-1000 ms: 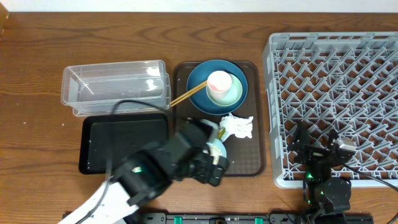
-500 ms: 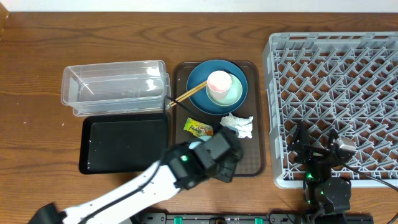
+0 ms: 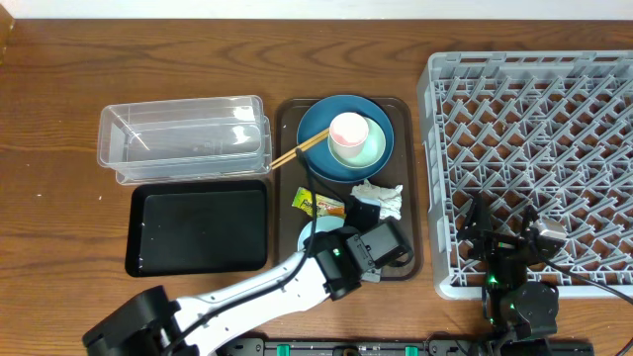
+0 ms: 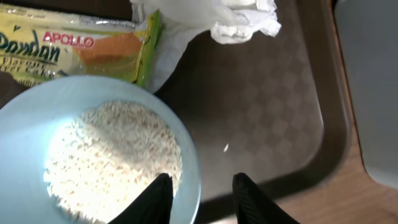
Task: Sort waste into correct bins and load items into the dishwasher rack
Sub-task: 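Move the left gripper over the light-blue bowl of puffed rice, then grasp the rim of the light-blue bowl with the left gripper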
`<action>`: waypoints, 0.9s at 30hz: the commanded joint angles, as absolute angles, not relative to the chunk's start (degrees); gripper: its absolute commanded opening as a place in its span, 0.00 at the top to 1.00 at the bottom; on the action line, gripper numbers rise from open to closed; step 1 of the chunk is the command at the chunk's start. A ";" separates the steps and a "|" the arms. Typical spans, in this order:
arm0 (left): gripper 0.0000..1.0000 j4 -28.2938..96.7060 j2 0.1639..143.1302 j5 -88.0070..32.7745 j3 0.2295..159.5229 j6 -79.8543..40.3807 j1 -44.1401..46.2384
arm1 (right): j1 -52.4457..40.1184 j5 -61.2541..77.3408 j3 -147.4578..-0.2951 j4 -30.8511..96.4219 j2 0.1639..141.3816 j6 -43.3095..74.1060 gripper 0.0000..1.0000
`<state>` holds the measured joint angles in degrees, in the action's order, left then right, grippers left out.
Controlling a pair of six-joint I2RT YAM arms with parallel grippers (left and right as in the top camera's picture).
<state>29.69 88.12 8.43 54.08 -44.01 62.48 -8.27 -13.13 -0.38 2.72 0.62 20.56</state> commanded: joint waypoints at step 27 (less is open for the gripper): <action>0.76 26.70 98.50 14.24 54.98 -45.10 62.54 | -7.94 -13.72 -0.32 2.98 0.32 20.27 0.01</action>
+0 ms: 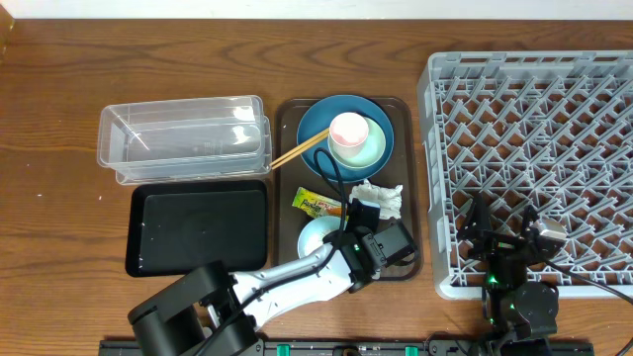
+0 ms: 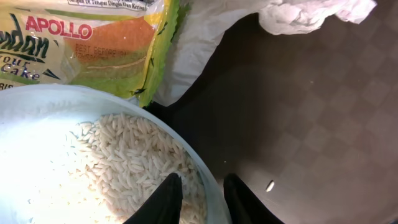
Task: Sort waste into correct bins and load items into the dishwasher rack
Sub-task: 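Grasp the rim of the light-blue bowl with the left gripper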
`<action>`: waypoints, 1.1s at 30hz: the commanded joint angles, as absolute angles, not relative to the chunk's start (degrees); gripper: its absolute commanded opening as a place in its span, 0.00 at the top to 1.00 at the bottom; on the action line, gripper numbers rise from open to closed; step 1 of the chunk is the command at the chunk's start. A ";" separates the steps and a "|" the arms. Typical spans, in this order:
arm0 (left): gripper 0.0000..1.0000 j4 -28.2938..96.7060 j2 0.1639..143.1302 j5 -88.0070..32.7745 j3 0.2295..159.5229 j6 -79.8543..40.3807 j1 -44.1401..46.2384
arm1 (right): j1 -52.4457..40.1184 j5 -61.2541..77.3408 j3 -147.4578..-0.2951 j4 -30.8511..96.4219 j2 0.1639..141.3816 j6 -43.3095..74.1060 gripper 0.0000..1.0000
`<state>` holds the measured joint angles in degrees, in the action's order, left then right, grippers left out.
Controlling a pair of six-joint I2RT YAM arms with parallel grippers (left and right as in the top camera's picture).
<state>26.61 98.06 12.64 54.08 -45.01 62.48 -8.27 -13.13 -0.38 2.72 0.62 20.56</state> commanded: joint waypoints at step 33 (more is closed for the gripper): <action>0.94 29.91 95.35 14.17 55.00 -45.10 62.54 | -7.94 -13.69 -0.32 2.98 0.32 20.27 0.01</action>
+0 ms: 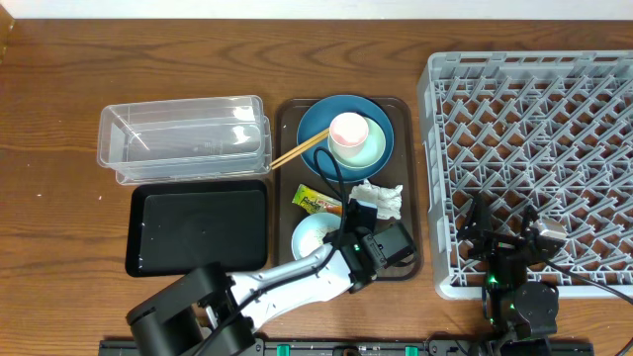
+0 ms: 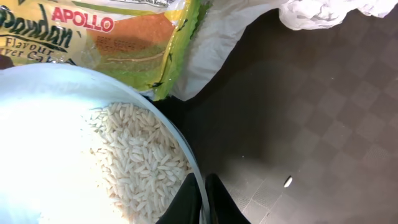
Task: Sort waste into correct bins and load items into the dishwasher rack
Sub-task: 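Grasp the rim of the light-blue bowl with the left gripper, then lift the bowl and carry it left over the black tray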
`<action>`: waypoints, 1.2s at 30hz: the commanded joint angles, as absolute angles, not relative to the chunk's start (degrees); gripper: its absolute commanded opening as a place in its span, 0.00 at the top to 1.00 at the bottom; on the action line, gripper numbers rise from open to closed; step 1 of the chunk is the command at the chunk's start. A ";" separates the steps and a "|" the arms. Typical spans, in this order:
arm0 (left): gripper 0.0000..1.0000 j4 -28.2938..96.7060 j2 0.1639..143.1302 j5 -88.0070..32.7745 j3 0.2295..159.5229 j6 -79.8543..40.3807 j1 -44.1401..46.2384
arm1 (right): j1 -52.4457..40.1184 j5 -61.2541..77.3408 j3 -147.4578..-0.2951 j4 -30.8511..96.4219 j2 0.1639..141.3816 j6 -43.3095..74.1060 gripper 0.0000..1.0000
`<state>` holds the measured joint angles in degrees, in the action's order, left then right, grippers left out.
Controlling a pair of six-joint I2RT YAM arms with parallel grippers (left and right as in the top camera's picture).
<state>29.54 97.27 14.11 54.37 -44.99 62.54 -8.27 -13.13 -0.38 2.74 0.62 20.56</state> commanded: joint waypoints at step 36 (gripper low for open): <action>0.94 42.24 69.10 -15.99 54.98 -27.90 27.35 | -7.94 -13.72 -0.32 2.98 0.32 20.27 0.01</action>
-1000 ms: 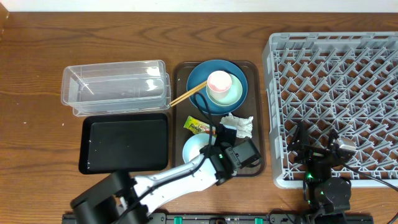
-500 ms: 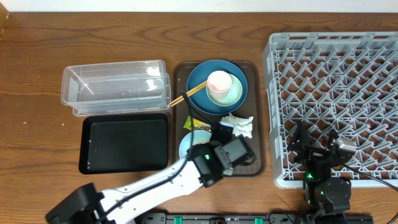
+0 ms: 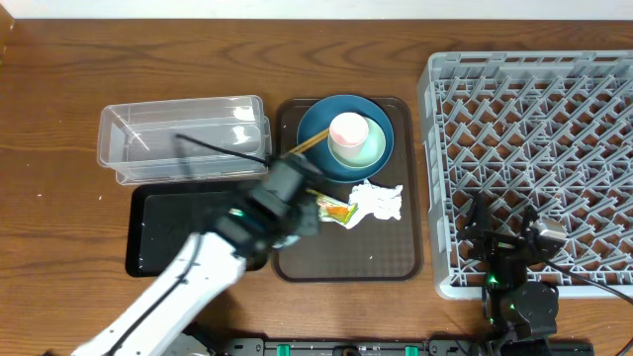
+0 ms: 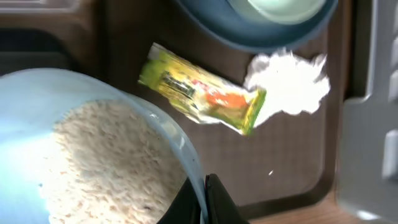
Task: Sort waste into correct bins and load items into the dishwasher rack
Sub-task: 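Lift the bowl and carry it left over the black tray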
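My left gripper [image 4: 202, 198] is shut on the rim of a light blue bowl of rice [image 4: 93, 155], one finger inside and one outside. The bowl hangs above the left part of the brown tray [image 4: 280, 155]. Overhead, the blurred left arm [image 3: 262, 208] hides the bowl. On the tray lie a yellow-green snack wrapper [image 3: 336, 210] and a crumpled white napkin [image 3: 381, 201]. A blue plate [image 3: 341, 124] at the tray's far end carries a green bowl and a pink cup [image 3: 348, 129], with chopsticks [image 3: 297, 150] across its rim. My right gripper [image 3: 504, 242] rests at the grey dishwasher rack's [image 3: 534, 109] near edge.
A clear plastic container [image 3: 183, 138] stands left of the brown tray. A black tray [image 3: 158, 227] lies in front of it, under my left arm. The rack fills the table's right side.
The rice bowl sat on the near part of the brown tray with my left gripper shut on its rim. Now it is held higher and further left, by the black tray. The wrapper has shifted.
My left gripper was open over the rice bowl's right rim. It then stood lower, astride the rim, and after that was shut on it with the bowl on the tray. Now the bowl is off its spot, towards the black tray. The right arm stayed still.
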`<action>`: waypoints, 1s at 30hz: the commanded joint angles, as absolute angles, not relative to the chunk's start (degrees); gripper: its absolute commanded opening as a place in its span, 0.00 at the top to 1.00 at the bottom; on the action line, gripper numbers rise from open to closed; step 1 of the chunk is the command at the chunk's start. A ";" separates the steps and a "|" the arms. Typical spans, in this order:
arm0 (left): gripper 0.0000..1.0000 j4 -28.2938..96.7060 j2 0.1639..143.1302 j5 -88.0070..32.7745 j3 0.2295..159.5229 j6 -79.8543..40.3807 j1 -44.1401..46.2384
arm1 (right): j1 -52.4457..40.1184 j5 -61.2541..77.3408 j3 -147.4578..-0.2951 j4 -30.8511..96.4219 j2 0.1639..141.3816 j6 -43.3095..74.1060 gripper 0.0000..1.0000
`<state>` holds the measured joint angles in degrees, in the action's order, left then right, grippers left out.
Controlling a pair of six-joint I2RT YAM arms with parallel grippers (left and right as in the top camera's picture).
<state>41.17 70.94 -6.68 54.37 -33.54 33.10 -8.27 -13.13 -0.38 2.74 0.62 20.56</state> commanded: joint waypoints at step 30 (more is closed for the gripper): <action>0.94 56.12 68.47 -54.43 49.36 4.93 -24.86 | -7.94 -13.72 -0.32 2.98 0.32 20.27 0.01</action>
